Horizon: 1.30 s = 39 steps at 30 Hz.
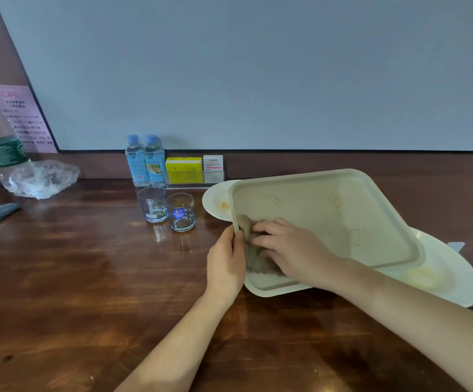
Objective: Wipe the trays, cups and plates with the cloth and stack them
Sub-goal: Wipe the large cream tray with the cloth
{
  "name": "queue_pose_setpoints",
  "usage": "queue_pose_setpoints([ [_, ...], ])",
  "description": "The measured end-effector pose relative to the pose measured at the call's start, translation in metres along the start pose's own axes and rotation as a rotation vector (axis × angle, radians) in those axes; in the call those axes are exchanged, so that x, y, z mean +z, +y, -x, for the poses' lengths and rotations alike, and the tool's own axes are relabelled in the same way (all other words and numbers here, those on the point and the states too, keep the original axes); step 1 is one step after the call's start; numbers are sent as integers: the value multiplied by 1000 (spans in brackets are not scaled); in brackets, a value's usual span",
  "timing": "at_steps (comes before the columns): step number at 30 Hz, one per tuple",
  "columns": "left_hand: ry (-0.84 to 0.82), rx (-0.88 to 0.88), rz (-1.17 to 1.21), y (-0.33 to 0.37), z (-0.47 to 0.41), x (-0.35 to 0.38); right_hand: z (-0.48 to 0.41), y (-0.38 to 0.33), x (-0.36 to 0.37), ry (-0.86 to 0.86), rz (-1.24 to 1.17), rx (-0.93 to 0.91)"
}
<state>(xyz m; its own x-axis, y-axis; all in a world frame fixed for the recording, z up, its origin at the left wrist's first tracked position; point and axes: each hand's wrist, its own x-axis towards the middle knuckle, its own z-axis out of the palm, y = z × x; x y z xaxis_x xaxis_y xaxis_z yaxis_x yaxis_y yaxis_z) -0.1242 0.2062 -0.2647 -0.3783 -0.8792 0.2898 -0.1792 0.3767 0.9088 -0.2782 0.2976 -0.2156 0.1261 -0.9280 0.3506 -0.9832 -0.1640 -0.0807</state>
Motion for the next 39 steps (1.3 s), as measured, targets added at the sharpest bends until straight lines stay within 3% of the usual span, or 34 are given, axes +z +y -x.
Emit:
queue_pose_setpoints([
  [9,26,15,13,0,0,-8,-85,18,1,127,104,82],
  [16,78,-2,15,0,-6,-9,0,-12,4,143,44,-113],
  [19,76,-17,34,7,-6,-6,36,-13,0,55,-40,-178],
  [23,74,16,9,9,-3,-4,16,2,-5,72,7,-206],
  [32,74,77,76,13,6,-18,-58,26,-30,316,78,59],
  [39,146,53,123,10,1,-18,16,-2,3,228,70,-163],
])
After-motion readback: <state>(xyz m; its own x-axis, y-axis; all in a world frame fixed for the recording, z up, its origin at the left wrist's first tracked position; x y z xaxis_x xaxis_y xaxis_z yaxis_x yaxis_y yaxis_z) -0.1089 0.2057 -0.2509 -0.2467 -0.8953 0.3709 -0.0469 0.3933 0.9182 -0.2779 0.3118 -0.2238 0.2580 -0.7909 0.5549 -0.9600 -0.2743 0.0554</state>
